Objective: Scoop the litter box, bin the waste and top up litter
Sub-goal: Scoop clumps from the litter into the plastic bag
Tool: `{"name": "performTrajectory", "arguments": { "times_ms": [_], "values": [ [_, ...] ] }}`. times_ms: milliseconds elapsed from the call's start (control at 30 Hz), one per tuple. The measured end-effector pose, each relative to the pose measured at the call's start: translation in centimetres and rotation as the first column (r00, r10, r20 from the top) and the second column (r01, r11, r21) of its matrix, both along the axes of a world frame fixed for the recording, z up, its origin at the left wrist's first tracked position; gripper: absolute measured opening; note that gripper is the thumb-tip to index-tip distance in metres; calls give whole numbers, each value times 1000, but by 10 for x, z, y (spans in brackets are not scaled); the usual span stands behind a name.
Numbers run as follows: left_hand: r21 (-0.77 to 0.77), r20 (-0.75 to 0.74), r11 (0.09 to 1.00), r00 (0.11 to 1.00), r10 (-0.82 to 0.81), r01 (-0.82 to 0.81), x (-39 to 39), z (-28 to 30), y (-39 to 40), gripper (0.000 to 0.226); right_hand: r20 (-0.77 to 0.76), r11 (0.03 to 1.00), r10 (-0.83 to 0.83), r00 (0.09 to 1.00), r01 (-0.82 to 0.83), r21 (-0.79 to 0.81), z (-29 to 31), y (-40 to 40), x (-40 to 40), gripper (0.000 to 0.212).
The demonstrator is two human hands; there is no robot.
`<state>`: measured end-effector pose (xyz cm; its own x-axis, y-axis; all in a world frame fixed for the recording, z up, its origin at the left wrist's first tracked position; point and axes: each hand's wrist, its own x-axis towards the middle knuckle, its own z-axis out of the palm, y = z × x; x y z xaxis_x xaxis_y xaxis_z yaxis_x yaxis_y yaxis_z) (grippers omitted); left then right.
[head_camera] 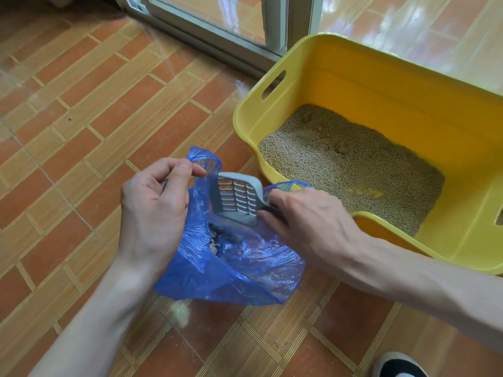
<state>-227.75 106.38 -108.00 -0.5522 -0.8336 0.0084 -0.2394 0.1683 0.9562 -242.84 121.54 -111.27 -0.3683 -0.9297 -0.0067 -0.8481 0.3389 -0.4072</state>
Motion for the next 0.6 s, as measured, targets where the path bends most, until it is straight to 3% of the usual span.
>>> {"name": "performTrajectory", "arguments": {
  "times_ms": [133, 267, 467, 600],
  "values": [
    [-8, 3, 1000, 1000, 4, -4, -5, -4, -1, 29, 1, 992, -124, 992, 124, 6, 23, 27, -38, 39],
    [3, 4, 1000, 1000, -7, 7, -13, -8, -1, 29, -76, 962, -273, 959, 270, -41, 26, 52, -97, 34],
    [-10, 10, 1000, 1000, -11, 11, -18, -15, 0, 28, -248, 885, -414, 876, 451, 116, -9, 71, -180, 29],
    [3, 24, 1000, 1000, -8, 8, -21, -19, 0, 28, -373, 857, -386, 844, 478, 195, -24, 64, -200, 30]
  ]
}}
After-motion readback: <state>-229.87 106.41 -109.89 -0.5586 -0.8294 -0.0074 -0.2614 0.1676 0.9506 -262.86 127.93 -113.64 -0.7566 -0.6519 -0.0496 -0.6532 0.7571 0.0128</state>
